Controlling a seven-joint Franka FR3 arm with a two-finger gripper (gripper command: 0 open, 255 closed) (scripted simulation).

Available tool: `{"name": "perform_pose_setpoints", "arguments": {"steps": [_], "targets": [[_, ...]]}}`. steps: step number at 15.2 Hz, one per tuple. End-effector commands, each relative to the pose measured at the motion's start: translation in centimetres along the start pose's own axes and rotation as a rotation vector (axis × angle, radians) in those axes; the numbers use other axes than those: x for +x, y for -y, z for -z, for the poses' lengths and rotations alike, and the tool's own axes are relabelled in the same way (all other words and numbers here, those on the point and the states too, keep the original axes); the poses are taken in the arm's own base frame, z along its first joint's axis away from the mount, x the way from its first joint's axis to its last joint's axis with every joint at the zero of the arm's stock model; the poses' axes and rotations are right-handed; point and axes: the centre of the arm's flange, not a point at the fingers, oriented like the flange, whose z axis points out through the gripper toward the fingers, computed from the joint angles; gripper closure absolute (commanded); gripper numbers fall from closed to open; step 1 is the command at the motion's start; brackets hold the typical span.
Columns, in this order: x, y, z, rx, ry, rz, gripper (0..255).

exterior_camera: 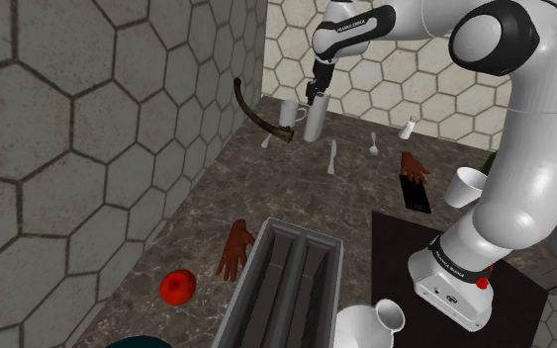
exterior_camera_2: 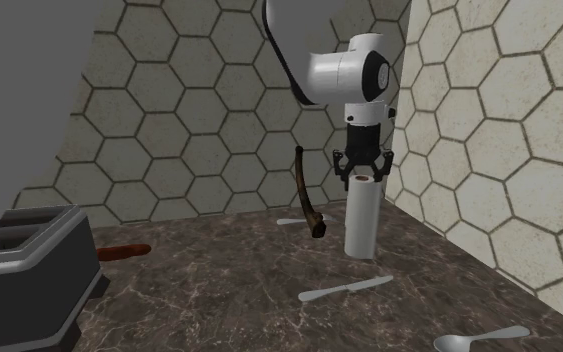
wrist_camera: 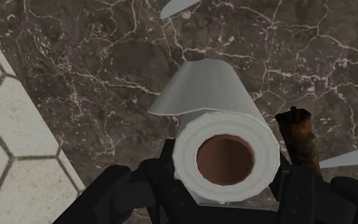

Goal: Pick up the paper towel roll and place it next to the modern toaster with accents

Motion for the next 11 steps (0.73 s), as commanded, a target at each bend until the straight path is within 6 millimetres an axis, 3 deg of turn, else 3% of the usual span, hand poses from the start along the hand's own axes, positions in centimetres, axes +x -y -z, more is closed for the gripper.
{"name": "perform_pose_setpoints", "arguments": {"steps": [1,11], "targets": [[0.0,-0.1,0.8,-0.001,0.001,-0.001,255],[0.3,-0.4,6.0,-0.001,0.001,-0.001,255]]}}
